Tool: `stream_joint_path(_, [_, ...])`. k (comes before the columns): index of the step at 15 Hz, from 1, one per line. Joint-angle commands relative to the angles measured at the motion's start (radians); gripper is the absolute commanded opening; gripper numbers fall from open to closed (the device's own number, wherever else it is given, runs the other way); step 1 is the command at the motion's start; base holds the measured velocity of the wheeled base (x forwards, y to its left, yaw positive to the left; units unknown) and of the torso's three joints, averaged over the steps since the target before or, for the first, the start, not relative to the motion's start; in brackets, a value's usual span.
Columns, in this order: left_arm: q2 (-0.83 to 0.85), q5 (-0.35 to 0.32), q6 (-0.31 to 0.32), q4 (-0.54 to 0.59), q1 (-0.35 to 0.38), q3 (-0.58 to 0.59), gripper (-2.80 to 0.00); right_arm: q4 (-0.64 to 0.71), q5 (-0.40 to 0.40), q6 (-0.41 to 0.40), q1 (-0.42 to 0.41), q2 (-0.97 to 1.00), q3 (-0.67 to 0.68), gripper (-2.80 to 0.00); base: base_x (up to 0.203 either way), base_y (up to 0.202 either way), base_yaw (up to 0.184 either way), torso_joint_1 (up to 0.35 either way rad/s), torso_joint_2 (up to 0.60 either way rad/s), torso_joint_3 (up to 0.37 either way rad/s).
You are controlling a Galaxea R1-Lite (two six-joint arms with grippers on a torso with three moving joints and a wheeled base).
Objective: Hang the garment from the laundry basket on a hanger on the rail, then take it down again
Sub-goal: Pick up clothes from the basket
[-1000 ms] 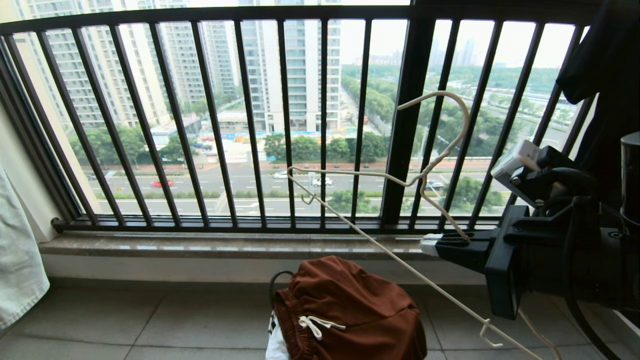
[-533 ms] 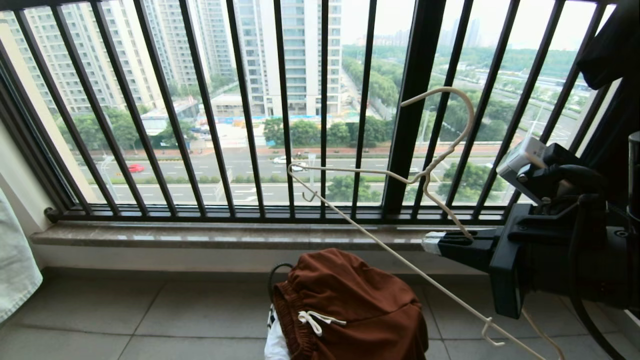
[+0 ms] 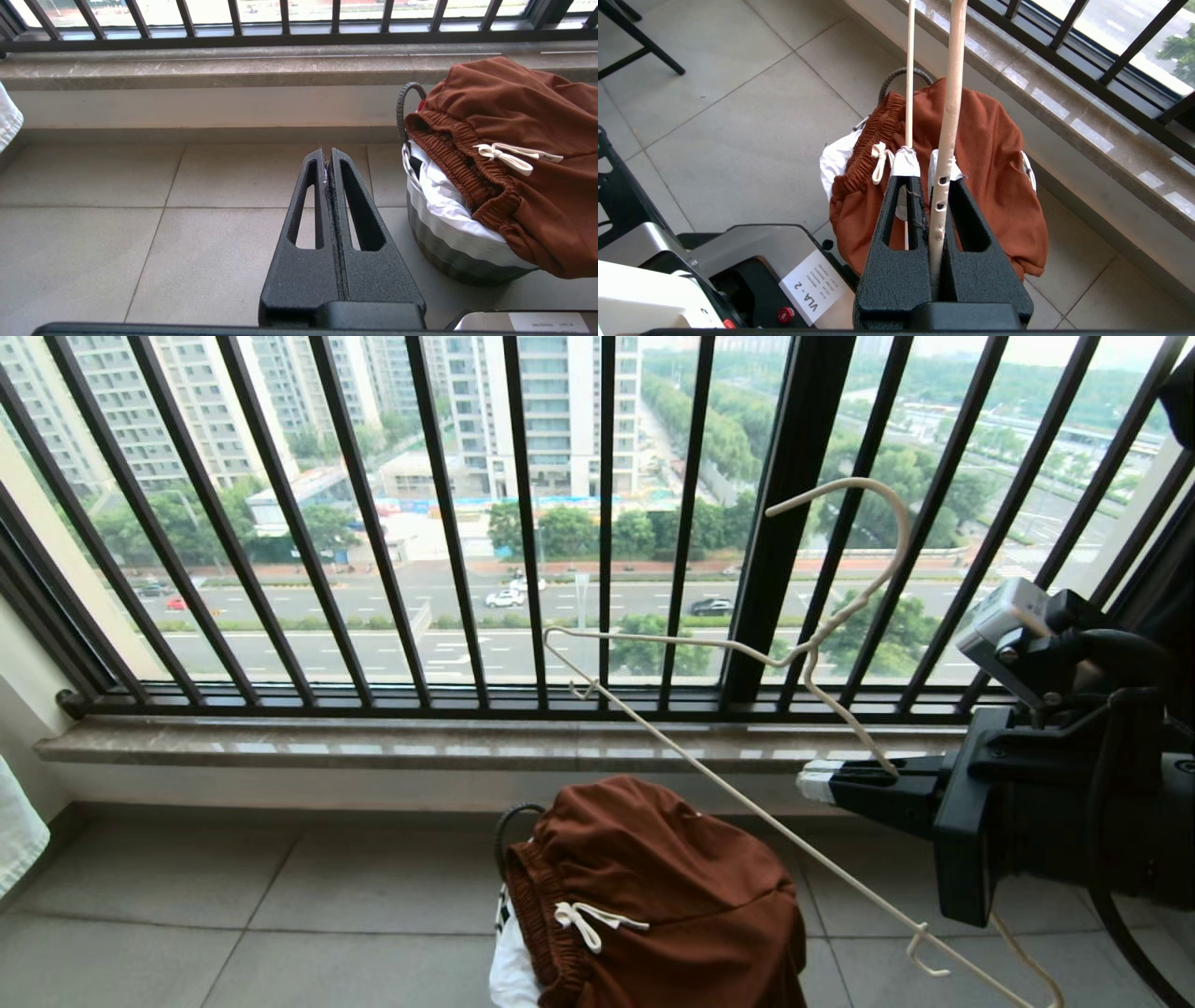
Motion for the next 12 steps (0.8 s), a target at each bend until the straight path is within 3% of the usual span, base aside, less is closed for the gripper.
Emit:
stream_joint_path(1, [0.001, 0.0, 0.0, 0.002, 0.0, 0.0, -2.8, -0.001, 0.002, -0.001, 0.0, -0.005, 0.0, -2.8, 0.0, 0.0, 0.0, -0.002, 0.01, -0.198])
stream_joint_path(12, [0.001, 0.0, 0.0, 0.003, 0.0, -0.002, -2.8, -0.001, 0.002, -0.001, 0.0, -0.018, -0.003, -2.8, 0.0, 0.0, 0.0, 0.003, 0.0, -0.199])
